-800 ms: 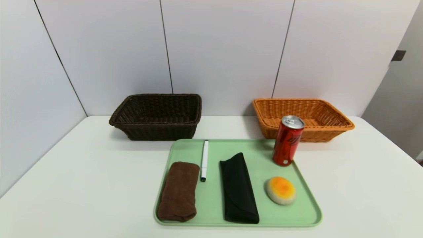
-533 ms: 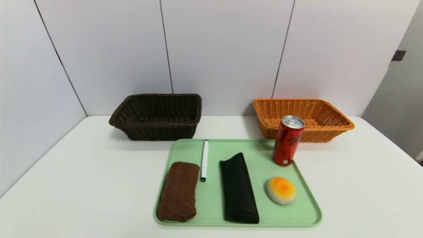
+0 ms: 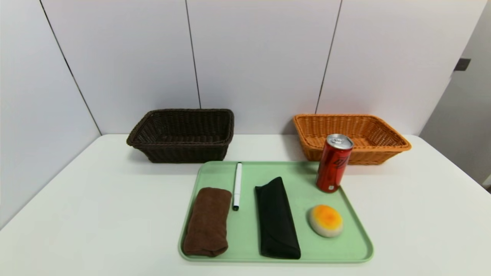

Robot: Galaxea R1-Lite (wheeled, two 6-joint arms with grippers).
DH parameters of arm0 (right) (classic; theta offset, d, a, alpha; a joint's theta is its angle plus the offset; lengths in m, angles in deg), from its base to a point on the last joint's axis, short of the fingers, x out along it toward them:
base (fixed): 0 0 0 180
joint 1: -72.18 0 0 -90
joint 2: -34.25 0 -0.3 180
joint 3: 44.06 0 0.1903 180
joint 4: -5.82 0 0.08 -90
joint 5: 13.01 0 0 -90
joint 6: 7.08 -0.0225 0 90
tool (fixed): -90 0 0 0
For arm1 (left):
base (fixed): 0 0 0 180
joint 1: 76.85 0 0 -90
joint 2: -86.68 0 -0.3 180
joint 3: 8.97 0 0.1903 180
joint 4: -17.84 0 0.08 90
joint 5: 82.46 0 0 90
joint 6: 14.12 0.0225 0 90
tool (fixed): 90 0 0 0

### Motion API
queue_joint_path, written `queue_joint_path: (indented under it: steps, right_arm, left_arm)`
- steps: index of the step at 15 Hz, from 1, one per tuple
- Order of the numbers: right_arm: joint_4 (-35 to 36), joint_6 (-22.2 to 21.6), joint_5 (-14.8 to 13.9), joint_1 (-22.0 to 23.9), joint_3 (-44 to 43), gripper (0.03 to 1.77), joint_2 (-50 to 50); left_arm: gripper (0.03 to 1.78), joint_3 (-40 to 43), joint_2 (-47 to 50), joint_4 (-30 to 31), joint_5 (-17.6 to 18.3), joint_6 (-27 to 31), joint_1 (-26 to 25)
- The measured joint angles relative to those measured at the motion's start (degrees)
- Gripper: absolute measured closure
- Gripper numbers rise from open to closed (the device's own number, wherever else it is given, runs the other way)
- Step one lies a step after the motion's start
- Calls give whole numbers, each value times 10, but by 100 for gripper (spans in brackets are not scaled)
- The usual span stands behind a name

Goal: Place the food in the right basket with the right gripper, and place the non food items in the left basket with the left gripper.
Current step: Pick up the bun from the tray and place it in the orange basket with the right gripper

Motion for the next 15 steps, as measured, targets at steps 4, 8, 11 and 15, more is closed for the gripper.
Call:
queue_joint_path:
  steps: [4, 8, 11, 15]
  right_arm:
    - [-112, -69, 35, 0, -315, 9, -263]
    - [-274, -111, 39, -43, -560, 9, -484]
    - [-402, -171, 28, -120, -638, 9, -609]
    - [-484, -219, -46, -215, -653, 9, -714]
  left_arm:
    - [12, -195, -194, -77, 28, -26, 0]
    - [12, -269, -354, -85, 72, -52, 1]
    - [12, -283, -438, -49, 84, -56, 47]
    - [12, -297, -533, -44, 13, -70, 123]
